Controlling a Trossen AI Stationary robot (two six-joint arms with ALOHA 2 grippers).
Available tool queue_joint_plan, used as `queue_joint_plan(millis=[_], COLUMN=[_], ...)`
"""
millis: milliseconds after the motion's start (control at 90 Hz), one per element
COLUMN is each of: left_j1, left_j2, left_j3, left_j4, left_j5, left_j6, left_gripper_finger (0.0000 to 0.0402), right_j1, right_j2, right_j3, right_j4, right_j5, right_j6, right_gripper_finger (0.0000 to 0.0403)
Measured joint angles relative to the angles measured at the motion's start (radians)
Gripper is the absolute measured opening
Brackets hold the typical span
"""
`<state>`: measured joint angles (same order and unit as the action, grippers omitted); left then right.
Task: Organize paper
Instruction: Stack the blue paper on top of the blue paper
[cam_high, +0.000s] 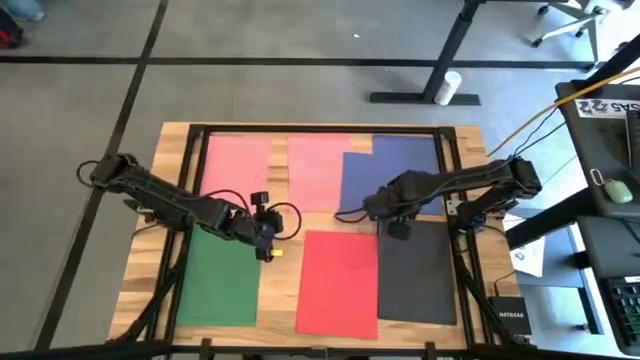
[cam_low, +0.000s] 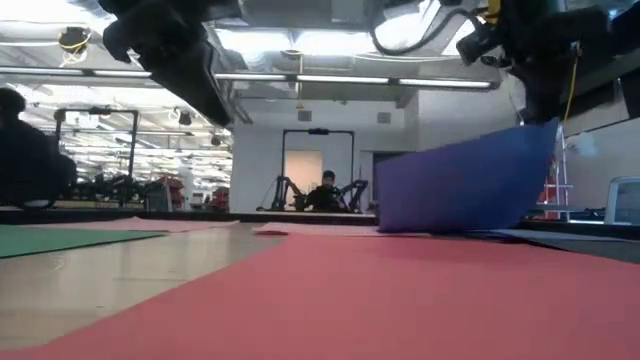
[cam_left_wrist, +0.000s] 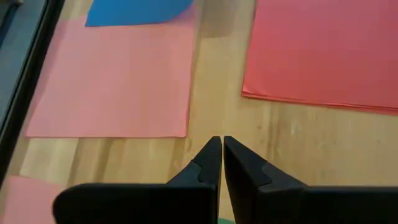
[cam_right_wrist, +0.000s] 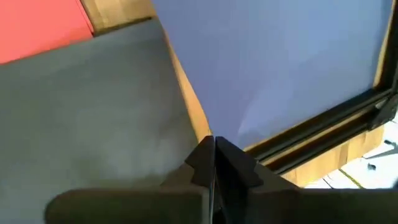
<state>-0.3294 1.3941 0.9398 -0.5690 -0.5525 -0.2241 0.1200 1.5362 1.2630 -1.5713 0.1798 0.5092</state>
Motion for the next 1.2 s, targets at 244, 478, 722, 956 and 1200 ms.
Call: queue_joint_plan(millis=[244, 478, 722, 956, 1200], left_j1=[0.001, 0.001, -0.005, -0.005, -0.005], left_j2=[0.0, 0.0, 0.001, 0.001, 0.001], left_j3=[0.0, 0.0, 0.0, 0.0, 0.0], left_j4=[-0.007, -0.006, -0.014, -0.024, -0.025], left_j5=[-0.001, 0.0, 0.0, 0.0, 0.0], left_j6=[-0.004, -0.01, -0.031, -0.035, -0.045], left_gripper_finger=[0.0, 0.0, 0.0, 0.0, 0.0], right_j1=[-0.003, -0.048, -0.112, -0.138, -0.237], right_j2=[-0.082, -0.217, -0.32, -0.34, -0.345], right_j3=[-0.17, -0.231, -0.274, -0.327, -0.344], right_j4=[-0.001, 0.0, -0.001, 0.001, -0.001], right_j5=[-0.016, -0.021, -0.015, -0.001, 0.038], right_j6=[0.068, 0.207, 0.252, 0.314, 0.344], right_gripper_finger=[0.0, 0.0, 0.0, 0.0, 0.0])
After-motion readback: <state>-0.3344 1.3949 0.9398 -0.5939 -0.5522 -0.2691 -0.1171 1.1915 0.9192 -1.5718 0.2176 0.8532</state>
